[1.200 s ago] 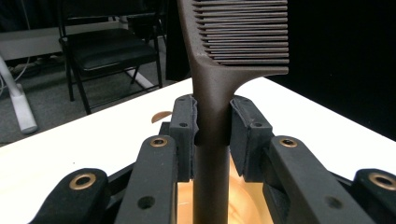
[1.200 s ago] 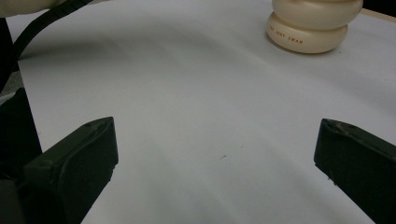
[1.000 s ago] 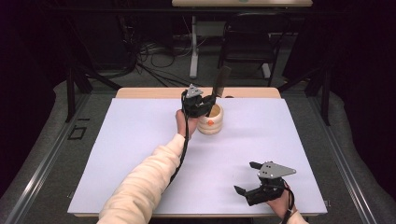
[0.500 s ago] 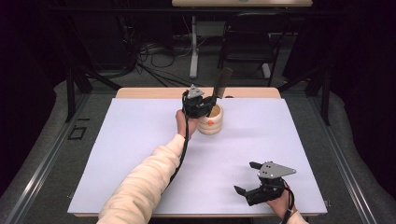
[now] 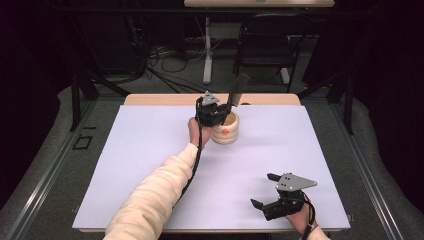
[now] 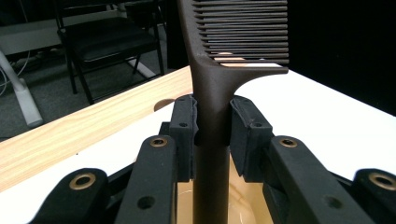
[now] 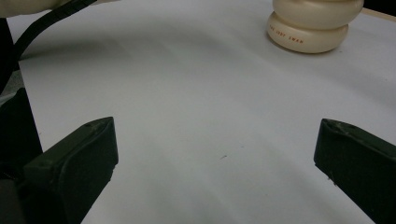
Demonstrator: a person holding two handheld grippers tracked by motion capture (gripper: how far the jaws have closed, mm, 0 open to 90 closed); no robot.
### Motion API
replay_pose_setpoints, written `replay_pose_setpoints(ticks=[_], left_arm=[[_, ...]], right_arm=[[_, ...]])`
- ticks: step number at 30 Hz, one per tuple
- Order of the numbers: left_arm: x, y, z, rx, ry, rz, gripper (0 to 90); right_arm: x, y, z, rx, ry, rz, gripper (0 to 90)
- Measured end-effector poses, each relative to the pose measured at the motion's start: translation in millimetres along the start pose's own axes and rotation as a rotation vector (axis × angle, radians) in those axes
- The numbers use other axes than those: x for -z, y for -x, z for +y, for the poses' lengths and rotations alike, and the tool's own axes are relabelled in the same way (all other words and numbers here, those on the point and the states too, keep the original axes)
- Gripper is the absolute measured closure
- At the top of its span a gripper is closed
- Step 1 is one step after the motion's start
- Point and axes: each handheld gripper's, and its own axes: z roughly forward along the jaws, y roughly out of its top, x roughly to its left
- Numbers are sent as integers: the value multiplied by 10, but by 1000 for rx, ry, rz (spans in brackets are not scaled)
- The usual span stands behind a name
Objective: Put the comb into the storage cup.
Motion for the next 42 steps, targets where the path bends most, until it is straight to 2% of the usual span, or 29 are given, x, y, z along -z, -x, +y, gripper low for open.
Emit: replay_pose_setpoints(ticks=[18,28,37,39,42], left_arm=[[-48,7,-14,-24,-47,4,720],[-90,4,-52,-16,-84,-1,715],[-106,15,-72,-24,-110,-5,710],[-97,20,-67,-24,-102,-13,688],[-67,30,-42,-20,-96,-19,565]], right_arm=[[-2,4,-2,2,-3,-1,0],[-2,1,-1,2,-3,-2,0],[1,-2,2,3,1,-3,0],[4,-3,3,2,1,-3,0],[4,-4,3,3,2,-4,0]])
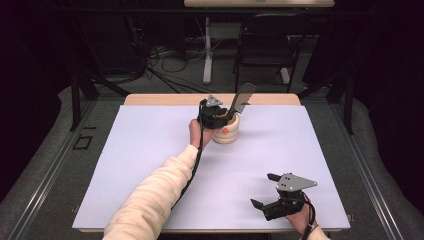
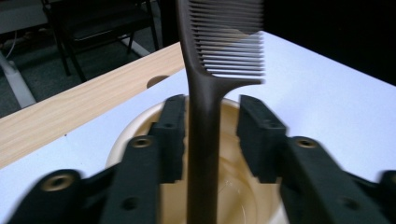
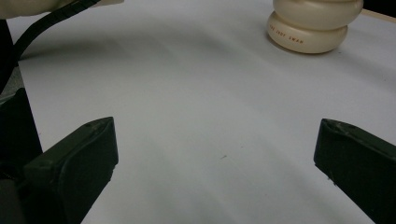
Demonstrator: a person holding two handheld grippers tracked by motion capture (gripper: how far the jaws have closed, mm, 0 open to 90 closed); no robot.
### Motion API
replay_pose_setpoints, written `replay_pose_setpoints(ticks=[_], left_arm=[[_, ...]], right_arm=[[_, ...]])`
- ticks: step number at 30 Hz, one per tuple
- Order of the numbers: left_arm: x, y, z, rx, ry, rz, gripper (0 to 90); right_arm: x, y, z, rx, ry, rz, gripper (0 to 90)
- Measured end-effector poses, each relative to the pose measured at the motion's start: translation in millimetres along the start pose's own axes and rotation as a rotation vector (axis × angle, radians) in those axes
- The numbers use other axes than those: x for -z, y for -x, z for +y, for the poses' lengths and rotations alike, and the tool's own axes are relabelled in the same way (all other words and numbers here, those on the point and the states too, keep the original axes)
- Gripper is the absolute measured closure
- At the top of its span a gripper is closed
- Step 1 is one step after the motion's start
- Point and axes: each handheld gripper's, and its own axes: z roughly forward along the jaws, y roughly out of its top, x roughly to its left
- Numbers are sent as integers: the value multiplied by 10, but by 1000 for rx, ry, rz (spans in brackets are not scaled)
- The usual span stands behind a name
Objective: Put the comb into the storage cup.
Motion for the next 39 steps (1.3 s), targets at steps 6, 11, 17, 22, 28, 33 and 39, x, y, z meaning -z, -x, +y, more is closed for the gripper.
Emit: replay_pose_setpoints(ticks=[6,11,17,22,28,33,39], left_arm=[[67,-15,26,16,-18,-26,471],[140,-41,45,15,-18,-30,418],[205,-41,79,6,-13,-23,382],[262,-23,112,-19,-21,-37,326],[364,-16,130,-45,-34,-48,232],[468,-38,137,-38,-37,-52,152],[610,-67,121,-40,-59,-61,54]], right_arm=[[0,-2,1,0,-1,1,0],[2,-3,1,0,-2,-2,0],[-2,-14,4,4,-2,-2,0],[2,-19,2,2,-3,-7,0],[6,-21,-2,4,-5,-11,0],[8,-26,-1,3,-7,-12,0],[-2,-30,1,4,-12,-10,0]])
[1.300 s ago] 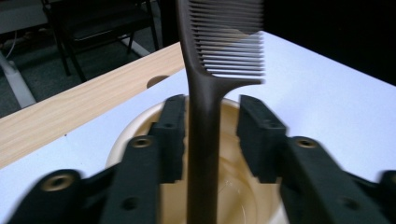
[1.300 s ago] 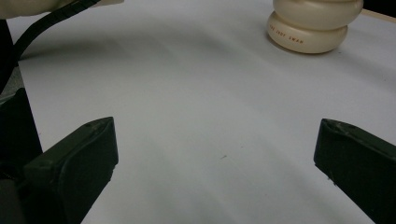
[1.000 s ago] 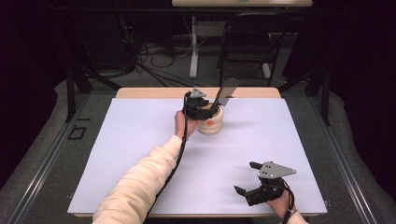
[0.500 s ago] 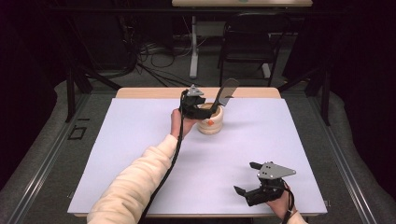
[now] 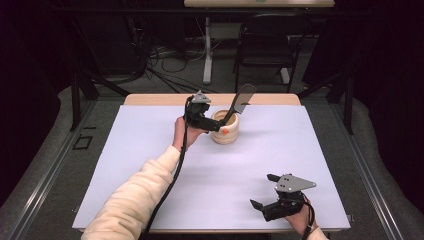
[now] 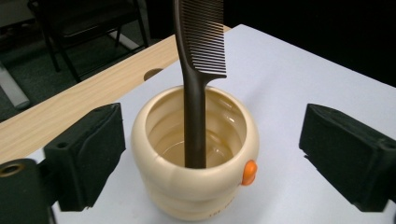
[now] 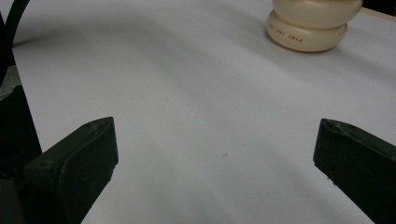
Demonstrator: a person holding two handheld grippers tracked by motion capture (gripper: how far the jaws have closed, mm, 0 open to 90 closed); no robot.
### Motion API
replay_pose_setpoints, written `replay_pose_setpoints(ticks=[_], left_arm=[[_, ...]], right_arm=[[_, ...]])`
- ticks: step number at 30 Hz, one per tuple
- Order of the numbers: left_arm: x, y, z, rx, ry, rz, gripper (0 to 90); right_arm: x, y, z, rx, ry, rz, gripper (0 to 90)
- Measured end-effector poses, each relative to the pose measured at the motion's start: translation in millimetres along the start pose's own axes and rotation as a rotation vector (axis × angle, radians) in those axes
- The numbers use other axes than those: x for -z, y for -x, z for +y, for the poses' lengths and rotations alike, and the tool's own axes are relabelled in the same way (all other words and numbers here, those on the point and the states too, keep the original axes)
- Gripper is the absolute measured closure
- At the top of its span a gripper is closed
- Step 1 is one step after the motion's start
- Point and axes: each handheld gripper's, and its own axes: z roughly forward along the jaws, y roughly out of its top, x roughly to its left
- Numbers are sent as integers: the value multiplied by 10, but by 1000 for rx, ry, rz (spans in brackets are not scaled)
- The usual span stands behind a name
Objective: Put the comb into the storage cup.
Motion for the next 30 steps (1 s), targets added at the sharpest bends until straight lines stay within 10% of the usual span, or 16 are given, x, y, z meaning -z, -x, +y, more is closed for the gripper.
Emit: replay_pose_setpoints(ticks=[30], left_arm=[[636,-41,-475,-22,-50,13,1]], right_arm=[[-9,2,5,4,-4,-8,0]])
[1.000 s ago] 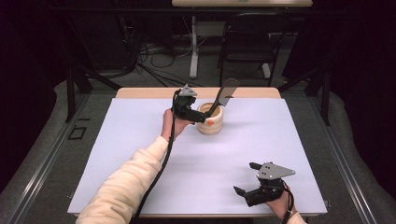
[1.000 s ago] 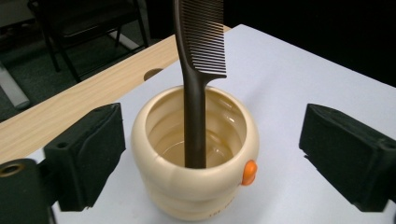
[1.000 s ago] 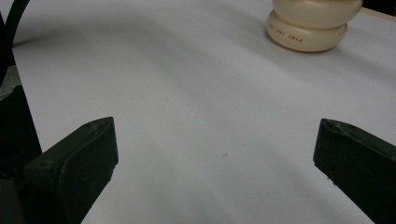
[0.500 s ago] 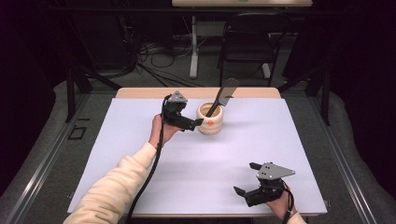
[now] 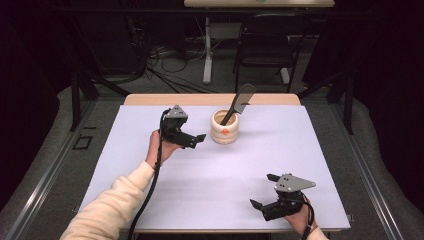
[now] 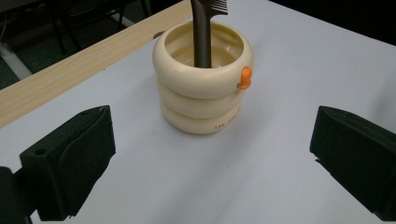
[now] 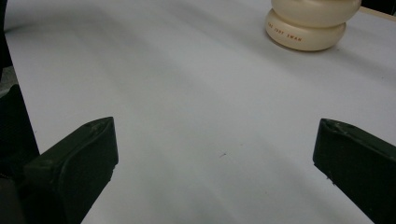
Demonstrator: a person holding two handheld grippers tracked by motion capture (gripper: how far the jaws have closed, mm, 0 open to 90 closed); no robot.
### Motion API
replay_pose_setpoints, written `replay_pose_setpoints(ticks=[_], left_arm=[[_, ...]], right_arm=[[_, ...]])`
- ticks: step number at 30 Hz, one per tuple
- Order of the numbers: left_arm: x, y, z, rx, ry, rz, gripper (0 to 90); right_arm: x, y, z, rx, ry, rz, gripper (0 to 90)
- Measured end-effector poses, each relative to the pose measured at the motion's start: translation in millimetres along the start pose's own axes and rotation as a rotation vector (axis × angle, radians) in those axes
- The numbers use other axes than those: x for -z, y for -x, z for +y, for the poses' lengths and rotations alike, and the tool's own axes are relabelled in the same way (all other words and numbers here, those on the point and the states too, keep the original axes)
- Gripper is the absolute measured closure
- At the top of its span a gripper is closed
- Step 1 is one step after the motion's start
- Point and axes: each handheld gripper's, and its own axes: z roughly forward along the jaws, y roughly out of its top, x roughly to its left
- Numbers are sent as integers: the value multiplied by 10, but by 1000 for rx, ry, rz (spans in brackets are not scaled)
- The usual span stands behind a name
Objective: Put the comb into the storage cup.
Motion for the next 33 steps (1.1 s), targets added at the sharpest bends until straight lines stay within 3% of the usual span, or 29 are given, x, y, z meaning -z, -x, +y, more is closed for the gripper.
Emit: replay_pose_setpoints(ticks=[12,24,33], left_arm=[[297,30,-313,20,-2,24,0],[480,107,-553,22,-26,32,0],[608,128,-746,58,-38,51,1]], right_arm=[[1,-2,-2,0,0,-6,0],[8,0,-3,0,0,-10,0],[14,1,-5,-3,-4,-13,0]])
